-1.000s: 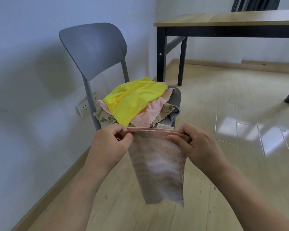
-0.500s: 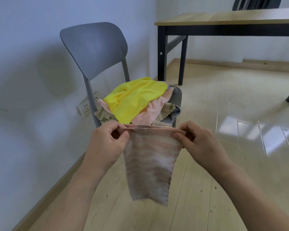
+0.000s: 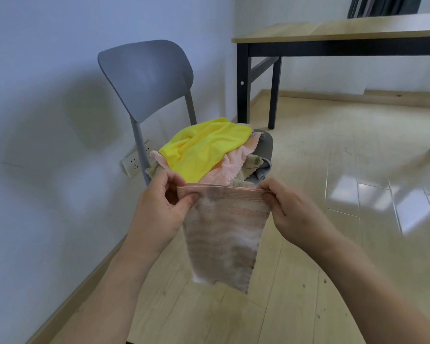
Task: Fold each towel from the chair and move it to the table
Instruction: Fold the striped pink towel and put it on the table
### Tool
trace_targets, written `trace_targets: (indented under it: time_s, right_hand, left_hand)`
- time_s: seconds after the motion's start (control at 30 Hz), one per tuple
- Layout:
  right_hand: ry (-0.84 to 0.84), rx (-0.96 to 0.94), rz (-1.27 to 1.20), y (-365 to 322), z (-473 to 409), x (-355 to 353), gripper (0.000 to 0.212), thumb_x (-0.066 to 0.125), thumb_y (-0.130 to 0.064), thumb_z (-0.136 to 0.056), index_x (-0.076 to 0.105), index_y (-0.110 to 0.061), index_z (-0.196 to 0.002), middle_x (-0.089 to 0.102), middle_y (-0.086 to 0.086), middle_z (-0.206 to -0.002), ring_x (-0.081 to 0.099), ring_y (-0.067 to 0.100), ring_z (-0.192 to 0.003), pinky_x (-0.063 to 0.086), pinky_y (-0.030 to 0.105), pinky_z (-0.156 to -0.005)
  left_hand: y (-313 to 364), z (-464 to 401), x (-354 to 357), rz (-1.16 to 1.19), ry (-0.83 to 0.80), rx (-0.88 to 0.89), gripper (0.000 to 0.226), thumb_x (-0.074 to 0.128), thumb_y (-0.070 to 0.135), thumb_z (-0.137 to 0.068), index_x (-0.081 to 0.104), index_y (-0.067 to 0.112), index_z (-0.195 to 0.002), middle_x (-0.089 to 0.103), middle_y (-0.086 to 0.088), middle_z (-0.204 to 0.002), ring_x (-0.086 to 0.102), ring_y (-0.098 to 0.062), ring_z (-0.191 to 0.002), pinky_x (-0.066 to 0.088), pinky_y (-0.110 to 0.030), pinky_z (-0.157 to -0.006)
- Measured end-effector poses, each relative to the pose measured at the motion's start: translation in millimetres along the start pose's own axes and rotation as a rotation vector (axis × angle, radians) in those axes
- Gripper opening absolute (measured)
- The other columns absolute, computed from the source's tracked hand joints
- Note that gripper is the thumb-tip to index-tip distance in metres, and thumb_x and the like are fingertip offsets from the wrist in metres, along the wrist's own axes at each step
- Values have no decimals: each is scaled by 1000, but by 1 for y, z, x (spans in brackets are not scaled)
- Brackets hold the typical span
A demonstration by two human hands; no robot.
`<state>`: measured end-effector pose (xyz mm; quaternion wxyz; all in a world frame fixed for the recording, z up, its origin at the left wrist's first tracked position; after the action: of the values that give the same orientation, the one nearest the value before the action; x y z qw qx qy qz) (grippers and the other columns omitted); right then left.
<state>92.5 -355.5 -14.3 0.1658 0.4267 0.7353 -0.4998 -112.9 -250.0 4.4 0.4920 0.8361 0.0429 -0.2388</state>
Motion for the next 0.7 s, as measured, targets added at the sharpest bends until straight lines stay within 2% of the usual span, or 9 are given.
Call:
trace_targets:
  time_s: [0.07,0.1,0.17,0.2,0.3,0.43,0.5,0.6,0.7]
  right_hand:
    - [38,7,-3,-3,-4,-5,22,43,-1,-94,56,-19,-94,51,-17,-80,50,-2,-76,35,13,-62]
    - [74,7,-7,-6,-7,-10,23,41,-1,-91,57,-17,-95,53,-12,-83,50,3,-75,36,14,-65]
    - [168,-11,1,-14,-19,-20,29,38,-2,-82,61,-11,-98,56,-6,-89,50,9,-78,38,8,-69]
    - [213,-20,19,-18,-28,-27,31,39,0,-81,62,-8,-99,58,-3,-91,50,11,-80,37,7,-69]
    - [291,12,78,-31,-63,-51,23,45,0,-92,63,-4,-107,60,2,-99,51,12,-87,34,12,-73]
    - [294,19,164,-49,-122,-80,19,43,-4,-93,60,-14,-98,58,0,-97,54,20,-91,37,25,-73]
    - [319,35,171,-55,-152,-88,21,42,-3,-91,59,-13,-99,59,2,-100,54,22,-92,41,29,-73]
    - [386,115,91,-59,-197,-98,27,43,-5,-90,62,-15,-106,61,2,-107,56,20,-95,46,32,-79]
    - [488,168,-99,-73,-241,-115,22,47,-10,-91,64,-15,-104,63,0,-103,60,21,-95,51,36,-83]
  left_hand:
    - [1,-5,-3,73,-44,-54,28,79,16,-76,62,22,-97,67,-11,-79,58,-19,-69,50,-30,-70]
    - [5,-9,-5,104,-72,-64,22,79,15,-76,67,20,-94,68,-13,-79,59,-22,-70,50,-34,-72]
    - [17,-19,-10,134,-127,-28,7,77,15,-78,70,17,-80,63,-9,-71,54,-17,-67,46,-32,-66]
    - [24,-26,-13,136,-140,2,8,76,15,-80,69,15,-76,58,-6,-70,50,-14,-66,42,-27,-63]
    - [48,-60,-22,139,-109,56,13,72,13,-84,63,13,-75,52,-4,-68,44,-12,-63,36,-21,-57]
    - [65,-127,-33,88,-34,112,13,68,16,-85,63,21,-74,60,-13,-71,53,-21,-67,54,-44,-70]
    - [71,-162,-35,15,-2,114,12,65,17,-86,62,20,-75,63,-14,-71,57,-22,-67,57,-51,-74]
    - [85,-208,-41,-99,69,120,17,61,19,-89,59,20,-72,59,3,-63,54,-18,-62,52,-37,-64]
    - [112,-238,-52,-193,180,170,10,52,14,-89,60,13,-83,57,6,-72,56,-19,-73,39,-26,-57]
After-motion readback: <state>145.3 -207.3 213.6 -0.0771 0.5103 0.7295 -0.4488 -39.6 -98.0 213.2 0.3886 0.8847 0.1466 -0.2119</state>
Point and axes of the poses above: each hand's wrist, its own z-axis away from the middle knuckle, its own x-axis out of the palm, y = z × x, the point moved 3 cm from there along -z, towards the middle knuckle
